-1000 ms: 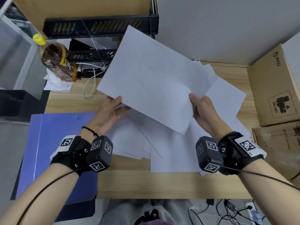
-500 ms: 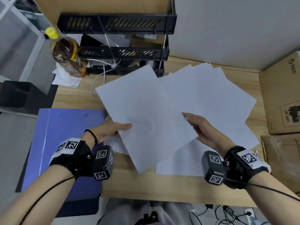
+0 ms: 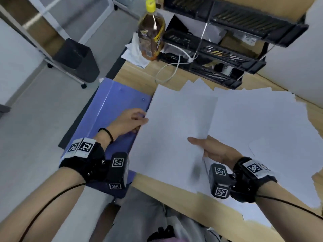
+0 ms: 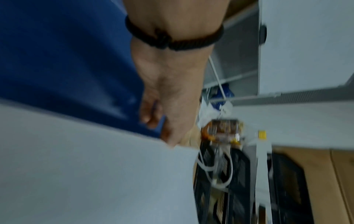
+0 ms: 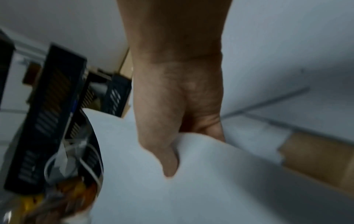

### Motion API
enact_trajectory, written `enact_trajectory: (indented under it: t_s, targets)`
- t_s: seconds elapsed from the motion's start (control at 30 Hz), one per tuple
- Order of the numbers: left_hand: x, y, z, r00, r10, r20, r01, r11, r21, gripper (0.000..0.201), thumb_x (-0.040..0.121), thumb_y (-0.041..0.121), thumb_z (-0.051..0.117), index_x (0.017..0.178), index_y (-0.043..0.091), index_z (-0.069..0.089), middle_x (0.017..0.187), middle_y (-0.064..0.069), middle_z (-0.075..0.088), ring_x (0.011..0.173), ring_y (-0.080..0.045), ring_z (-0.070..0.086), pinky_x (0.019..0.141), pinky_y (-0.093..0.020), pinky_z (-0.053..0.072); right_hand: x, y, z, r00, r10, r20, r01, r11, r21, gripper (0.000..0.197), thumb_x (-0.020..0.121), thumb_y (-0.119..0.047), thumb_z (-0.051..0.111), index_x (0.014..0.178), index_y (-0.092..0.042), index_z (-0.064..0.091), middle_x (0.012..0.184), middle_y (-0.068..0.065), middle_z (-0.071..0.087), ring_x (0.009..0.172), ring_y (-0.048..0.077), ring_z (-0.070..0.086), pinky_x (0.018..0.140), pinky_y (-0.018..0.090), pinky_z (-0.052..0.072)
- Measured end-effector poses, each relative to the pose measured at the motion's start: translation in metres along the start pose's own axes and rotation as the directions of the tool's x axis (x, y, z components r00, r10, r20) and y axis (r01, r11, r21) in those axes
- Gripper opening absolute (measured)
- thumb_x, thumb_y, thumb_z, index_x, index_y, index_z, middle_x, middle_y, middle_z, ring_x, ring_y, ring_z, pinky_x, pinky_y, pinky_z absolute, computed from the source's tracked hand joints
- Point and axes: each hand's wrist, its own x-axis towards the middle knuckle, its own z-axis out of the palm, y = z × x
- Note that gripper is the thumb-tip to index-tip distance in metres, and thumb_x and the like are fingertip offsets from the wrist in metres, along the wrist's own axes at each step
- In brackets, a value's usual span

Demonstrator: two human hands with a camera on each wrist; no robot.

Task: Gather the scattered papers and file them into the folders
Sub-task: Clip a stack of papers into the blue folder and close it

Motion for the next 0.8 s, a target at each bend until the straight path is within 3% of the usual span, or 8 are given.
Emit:
enact_trajectory:
  t_s: [0.07,0.13,0.23,0.33,0.4,0.5,0.67,0.8]
  targets:
    - [-0.008,-0.022,-0.030,0.944,0.068,-0.323,-0.066,0.998,0.016,0.016,0.085,0.012,0.070,0.091,0.025,0.061,0.080,0.004,0.062,0.072,-0.009,0.057,0.071,-0.023,0.049,0.018,-0.004,0.021,1.000,-0.014,-0.027,0.013,0.999,-0.044,0.024,0.097,-0.028,0.059,0.118,-0.018,0.062,0.112,0.008,0.073,0.097,0.028,0.071,0.078,0.038,0.055]
    - [-0.017,-0.052,-0.059,0.858,0.088,-0.506,-0.045,0.994,0.096,0.028,0.074,0.020,0.080,0.091,0.028,0.060,0.090,0.008,0.062,0.081,-0.004,0.057,0.084,-0.032,0.049,0.033,-0.004,0.039,0.999,0.007,-0.047,-0.010,0.998,-0.067,0.028,0.097,-0.029,0.058,0.120,-0.013,0.060,0.101,0.004,0.074,0.078,0.015,0.071,0.058,0.025,0.051]
    - [-0.032,-0.091,-0.089,0.815,-0.049,-0.578,0.180,0.968,0.173,0.087,0.040,0.058,0.078,0.116,0.023,0.057,0.114,-0.005,0.060,0.104,-0.023,0.058,0.091,-0.044,0.050,0.046,-0.005,0.064,0.999,0.014,-0.032,-0.016,0.997,-0.072,0.030,0.099,-0.027,0.056,0.119,-0.006,0.060,0.081,-0.003,0.075,0.061,0.009,0.068,0.046,0.020,0.045]
    - [-0.040,-0.105,-0.096,0.819,-0.170,-0.547,0.332,0.920,0.211,0.113,0.030,0.067,0.066,0.131,0.022,0.044,0.126,-0.011,0.054,0.115,-0.033,0.052,0.094,-0.047,0.048,0.050,-0.005,0.085,1.000,0.010,0.028,-0.009,0.998,-0.065,0.029,0.102,-0.022,0.050,0.115,0.003,0.060,0.067,0.000,0.074,0.050,0.011,0.066,0.053,0.025,0.050]
    - [-0.043,-0.104,-0.097,0.832,-0.197,-0.518,0.363,0.900,0.240,0.110,0.036,0.065,0.071,0.133,0.020,0.044,0.129,-0.011,0.054,0.118,-0.034,0.051,0.096,-0.047,0.047,0.053,-0.005,0.095,0.999,-0.003,0.038,0.003,1.000,-0.025,0.023,0.102,-0.018,0.048,0.108,0.001,0.059,0.054,-0.005,0.068,0.043,0.006,0.062,0.050,0.021,0.049]
    - [-0.043,-0.106,-0.098,0.842,-0.297,-0.451,0.421,0.884,0.204,0.092,0.060,0.054,0.082,0.133,0.012,0.045,0.128,-0.009,0.054,0.116,-0.033,0.052,0.096,-0.045,0.046,0.059,-0.004,0.106,0.998,0.002,-0.061,0.001,0.999,0.047,0.020,0.100,-0.022,0.053,0.102,-0.004,0.063,0.062,-0.004,0.069,0.049,0.008,0.061,0.047,0.024,0.036]
    - [-0.057,-0.100,-0.095,0.890,-0.308,-0.337,0.276,0.951,-0.141,0.041,0.084,0.040,0.069,0.107,0.010,0.053,0.095,-0.001,0.059,0.080,-0.018,0.058,0.067,-0.028,0.045,0.058,0.003,0.117,0.979,0.010,-0.206,0.029,0.982,0.185,0.022,0.099,-0.018,0.054,0.079,-0.009,0.054,0.040,-0.007,0.049,0.031,0.008,0.041,0.033,0.018,0.026]
    - [-0.064,-0.080,-0.096,0.911,-0.215,-0.352,0.109,0.948,-0.298,0.042,0.085,0.039,0.069,0.111,0.008,0.061,0.107,-0.012,0.068,0.095,-0.027,0.065,0.089,-0.043,0.053,0.046,-0.008,0.114,0.981,-0.059,-0.184,0.113,0.947,0.301,0.014,0.099,-0.019,0.055,0.094,-0.006,0.059,0.057,-0.001,0.062,0.043,0.007,0.055,0.040,0.018,0.041]
